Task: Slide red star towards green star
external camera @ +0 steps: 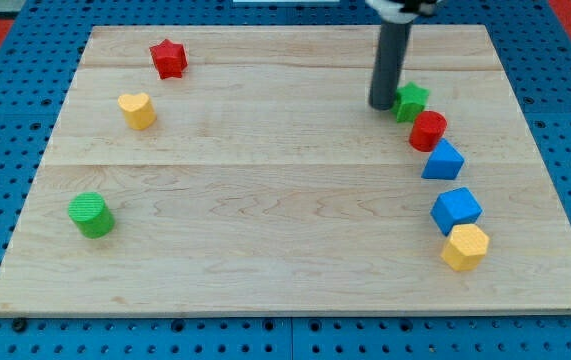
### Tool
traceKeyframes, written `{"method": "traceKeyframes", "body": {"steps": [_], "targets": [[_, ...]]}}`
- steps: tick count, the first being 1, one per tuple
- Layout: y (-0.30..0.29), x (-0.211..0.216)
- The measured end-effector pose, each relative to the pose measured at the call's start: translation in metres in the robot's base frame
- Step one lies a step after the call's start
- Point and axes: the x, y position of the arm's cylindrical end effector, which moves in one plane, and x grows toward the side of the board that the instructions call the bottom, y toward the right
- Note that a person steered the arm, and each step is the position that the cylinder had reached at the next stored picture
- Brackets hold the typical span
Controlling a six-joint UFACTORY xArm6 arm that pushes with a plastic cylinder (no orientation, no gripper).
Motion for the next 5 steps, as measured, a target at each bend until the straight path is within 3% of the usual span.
{"method": "traceKeyframes", "body": {"steps": [1,4,5], "targets": [[-0.013,-0.009],[-0.303,-0.014],[-0.37,-0.061]]}}
